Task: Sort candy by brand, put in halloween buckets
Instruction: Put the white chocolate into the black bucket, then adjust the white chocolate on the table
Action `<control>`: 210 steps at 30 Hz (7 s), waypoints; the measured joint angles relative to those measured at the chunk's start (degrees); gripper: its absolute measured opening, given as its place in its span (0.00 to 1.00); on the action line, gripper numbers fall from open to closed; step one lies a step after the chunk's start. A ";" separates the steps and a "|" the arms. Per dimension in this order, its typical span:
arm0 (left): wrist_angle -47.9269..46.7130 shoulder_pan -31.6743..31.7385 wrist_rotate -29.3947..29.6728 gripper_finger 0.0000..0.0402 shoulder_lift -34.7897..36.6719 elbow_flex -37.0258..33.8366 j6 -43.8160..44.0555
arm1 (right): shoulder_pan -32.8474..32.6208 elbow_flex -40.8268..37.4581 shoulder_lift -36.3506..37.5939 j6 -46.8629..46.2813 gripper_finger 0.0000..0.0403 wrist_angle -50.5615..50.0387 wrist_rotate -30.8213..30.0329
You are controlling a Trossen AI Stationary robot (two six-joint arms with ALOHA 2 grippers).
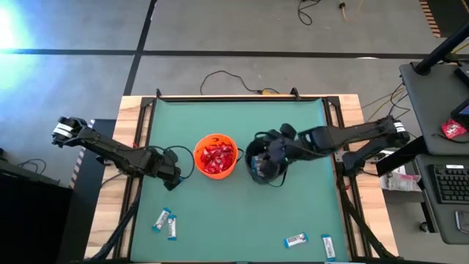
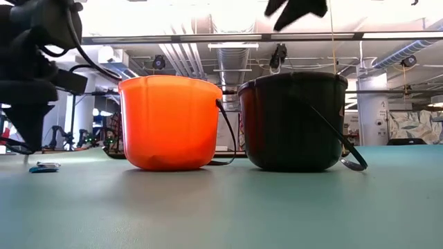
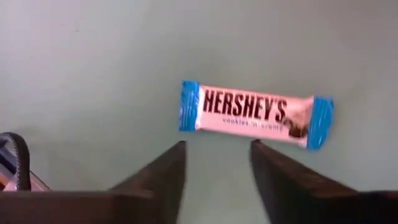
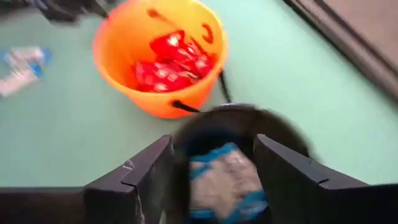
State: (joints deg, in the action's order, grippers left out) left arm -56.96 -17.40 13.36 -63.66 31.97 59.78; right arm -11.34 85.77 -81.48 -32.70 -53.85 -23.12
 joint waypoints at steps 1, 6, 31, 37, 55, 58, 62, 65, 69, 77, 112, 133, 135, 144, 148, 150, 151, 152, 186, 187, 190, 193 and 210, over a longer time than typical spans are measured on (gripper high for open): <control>0.08 0.04 0.62 0.32 0.00 0.05 1.34 | -1.84 0.39 -0.01 -4.02 0.53 0.00 -1.19; 2.28 -0.30 3.60 0.03 0.00 -1.37 8.19 | -11.33 0.64 -1.68 -19.38 0.47 0.49 -5.08; 53.75 -20.38 14.30 0.00 -29.10 2.79 16.21 | -32.69 1.23 -8.86 -30.25 0.36 -0.31 -4.89; 60.97 -19.51 15.18 0.00 -43.88 17.46 7.50 | -34.69 1.23 -8.21 -28.09 0.36 -0.30 -4.97; 29.52 -31.21 12.06 0.00 -44.93 29.58 14.39 | -35.91 0.79 -20.34 -25.45 0.43 8.59 -9.93; 32.97 -29.38 12.75 0.00 -46.94 29.73 12.95 | -35.91 0.79 -22.52 -22.73 0.44 13.05 -10.01; 41.75 -26.16 13.81 0.00 -48.85 30.88 6.34 | -35.93 0.70 -25.32 -19.10 0.46 18.27 -13.82; 45.19 -24.27 13.71 0.00 -50.42 32.86 3.24 | -36.02 -0.59 -26.53 -17.72 0.49 21.74 -18.85; 45.48 -22.84 12.73 0.00 -51.27 35.78 0.67 | -35.45 -4.71 -28.50 -16.88 0.53 27.76 -21.06; 31.11 -25.90 9.60 0.00 -48.43 39.23 2.23 | -29.94 -10.56 -38.04 -1.84 0.63 61.61 -21.73; 25.10 -36.37 5.60 0.00 -46.18 29.00 17.46 | -18.66 -6.52 -52.48 12.98 0.24 78.26 -6.35; 21.72 -39.06 6.08 0.00 -44.92 27.48 24.37 | -17.76 -6.81 -13.87 11.81 0.25 40.31 -6.44; 21.48 -39.82 6.72 0.00 -44.92 27.26 26.08 | -16.65 -6.72 -9.21 8.57 0.25 30.97 -6.64; 17.95 -44.61 8.51 0.00 -44.61 26.67 38.17 | -10.52 -7.38 3.10 -5.26 0.25 -1.04 -6.86; 17.09 -45.23 8.12 0.00 -43.38 26.33 41.06 | -8.02 -8.60 5.08 -7.82 0.25 -4.64 -5.32; 16.50 -45.23 7.30 0.00 -42.05 26.21 41.24 | -6.58 -9.60 6.07 -7.94 0.25 -4.32 -3.99; 16.26 -45.23 7.17 0.00 -41.28 26.15 41.22 | -5.85 -10.23 6.22 -8.13 0.25 -4.14 -3.34; 16.07 -45.24 7.17 0.00 -40.48 26.10 41.21 | -4.99 -10.86 6.22 -8.26 0.25 -4.15 -2.56; 14.21 -37.88 22.07 0.00 -23.61 26.01 26.00 | 9.87 -21.20 -5.67 -9.93 0.51 11.88 14.00; 13.74 -37.88 22.09 0.00 -23.60 26.03 25.79 | 9.83 -20.04 -5.13 -9.63 0.53 11.37 14.03; 9.65 -37.43 20.09 0.01 -23.59 26.16 30.27 | 9.09 -16.00 -3.64 -8.96 0.59 9.05 13.72; 5.90 -37.03 14.13 0.06 -23.59 26.27 33.71 | 7.03 -12.93 -2.30 -8.73 0.62 7.33 11.25; 9.46 -38.52 -13.46 0.47 -25.73 19.66 53.45 | -10.94 -8.91 4.78 -13.96 0.67 7.55 5.91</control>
State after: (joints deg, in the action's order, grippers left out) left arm -47.50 -55.93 -0.10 -89.38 51.62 113.23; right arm -22.27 76.86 -76.71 -46.66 -46.30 -17.21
